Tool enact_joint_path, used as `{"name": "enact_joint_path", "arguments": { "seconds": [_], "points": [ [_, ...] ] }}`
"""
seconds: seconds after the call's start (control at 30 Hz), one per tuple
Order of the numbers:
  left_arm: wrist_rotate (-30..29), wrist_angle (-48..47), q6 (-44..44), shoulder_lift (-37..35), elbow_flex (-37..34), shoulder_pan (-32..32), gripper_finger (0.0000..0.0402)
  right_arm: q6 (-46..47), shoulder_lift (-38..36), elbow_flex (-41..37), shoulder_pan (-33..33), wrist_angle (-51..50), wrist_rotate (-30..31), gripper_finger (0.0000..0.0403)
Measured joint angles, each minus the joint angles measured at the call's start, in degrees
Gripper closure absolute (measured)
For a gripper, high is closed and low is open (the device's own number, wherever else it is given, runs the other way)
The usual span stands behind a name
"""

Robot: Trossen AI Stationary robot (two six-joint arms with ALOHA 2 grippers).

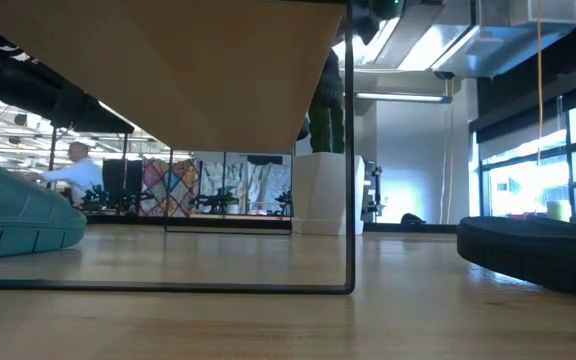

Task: Pick and place slides into the shelf
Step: Put the black slides on the shelf

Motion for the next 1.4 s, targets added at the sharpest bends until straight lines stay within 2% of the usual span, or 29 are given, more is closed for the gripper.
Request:
{"name": "enact_joint_path", "arguments": {
  "seconds": [0.37,0.6,0.73,0.93,1.4],
  "points": [
    [-0.3,0.0,0.0,0.0,0.0,0.0,0.0177,3.0,2.5,0.0,0.0,1.4,0.6,0.0390],
    [-0.4,0.0,0.0,0.0,0.0,0.0,0.0177,9.0,2.5,0.0,0.0,3.8,0.6,0.0329],
    [-0.4,0.0,0.0,0.0,0.0,0.0,0.0177,10.7,2.5,0.0,0.0,3.8,0.7,0.0312],
    [-0.4,0.0,0.0,0.0,0.0,0.0,0.0177,13.5,2.5,0.0,0.0,3.9,0.7,0.0308],
    [-0.4,0.0,0.0,0.0,0.0,0.0,0.0177,13.4,2.5,0.0,0.0,3.8,0.7,0.0306]
  ]
}}
